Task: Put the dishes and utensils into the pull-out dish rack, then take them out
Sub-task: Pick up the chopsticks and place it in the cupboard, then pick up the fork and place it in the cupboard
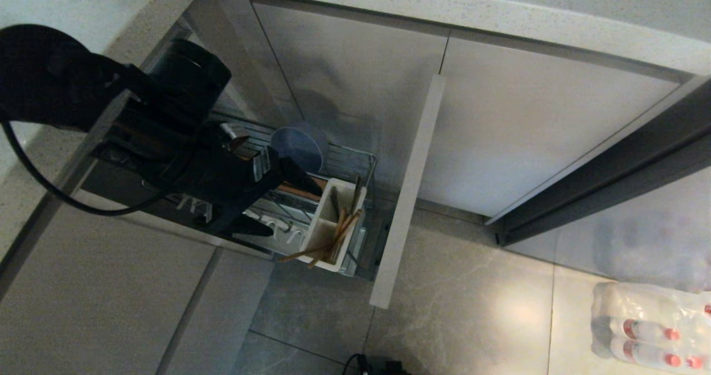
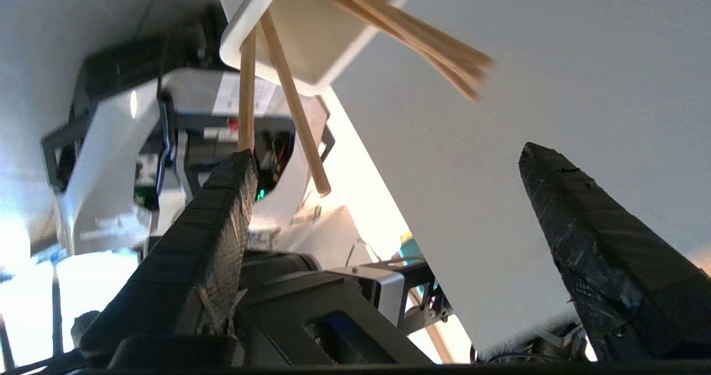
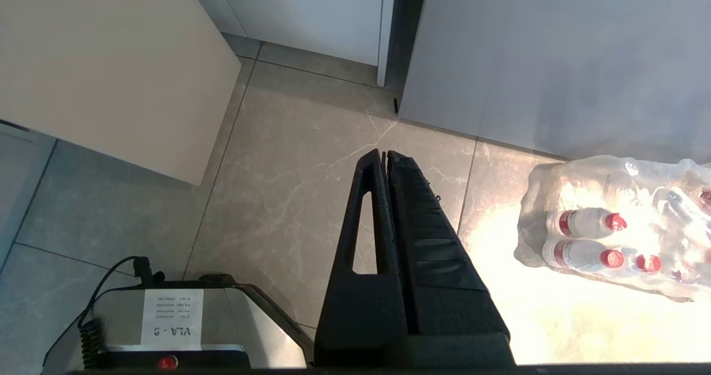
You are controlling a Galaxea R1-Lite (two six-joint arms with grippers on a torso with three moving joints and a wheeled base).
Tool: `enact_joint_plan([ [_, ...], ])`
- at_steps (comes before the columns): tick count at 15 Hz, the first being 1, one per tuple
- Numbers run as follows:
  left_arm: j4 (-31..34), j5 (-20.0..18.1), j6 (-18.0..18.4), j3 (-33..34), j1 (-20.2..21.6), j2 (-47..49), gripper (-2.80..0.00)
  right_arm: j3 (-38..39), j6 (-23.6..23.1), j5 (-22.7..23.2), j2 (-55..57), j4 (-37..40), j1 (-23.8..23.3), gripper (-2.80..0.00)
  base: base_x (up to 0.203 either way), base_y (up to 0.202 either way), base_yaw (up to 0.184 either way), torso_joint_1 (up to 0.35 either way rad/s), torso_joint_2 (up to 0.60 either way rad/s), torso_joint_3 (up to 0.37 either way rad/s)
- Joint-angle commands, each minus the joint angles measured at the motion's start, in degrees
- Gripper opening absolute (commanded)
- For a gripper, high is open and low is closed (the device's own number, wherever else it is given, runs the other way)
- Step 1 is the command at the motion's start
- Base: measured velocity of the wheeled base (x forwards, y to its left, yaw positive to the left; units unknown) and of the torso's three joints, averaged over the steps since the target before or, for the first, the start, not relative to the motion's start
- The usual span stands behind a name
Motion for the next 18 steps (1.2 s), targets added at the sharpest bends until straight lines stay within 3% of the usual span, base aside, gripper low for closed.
enact_joint_plan([
  [1,0.3,0.3,-0.1,-0.1,0.0,-4.6,0.0,0.0,0.0,0.0,0.1,0.0,0.0,-2.8,0.0,0.0,0.0,0.0,0.0,0.0],
  [2,0.3,0.9,0.0,-0.1,-0.1,-6.4,-2.8,0.0,0.0,0.0,0.1,0.0,0.0,-2.8,0.0,0.0,0.0,0.0,0.0,0.0],
  [14,0.3,2.0,1.5,-2.8,-3.0,-26.7,-2.8,0.0,0.0,0.0,0.0,0.0,0.0,-2.8,0.0,0.0,0.0,0.0,0.0,0.0],
  [18,0.3,2.2,4.1,-7.1,3.2,-31.9,-2.8,0.0,0.0,0.0,0.0,0.0,0.0,-2.8,0.0,0.0,0.0,0.0,0.0,0.0],
])
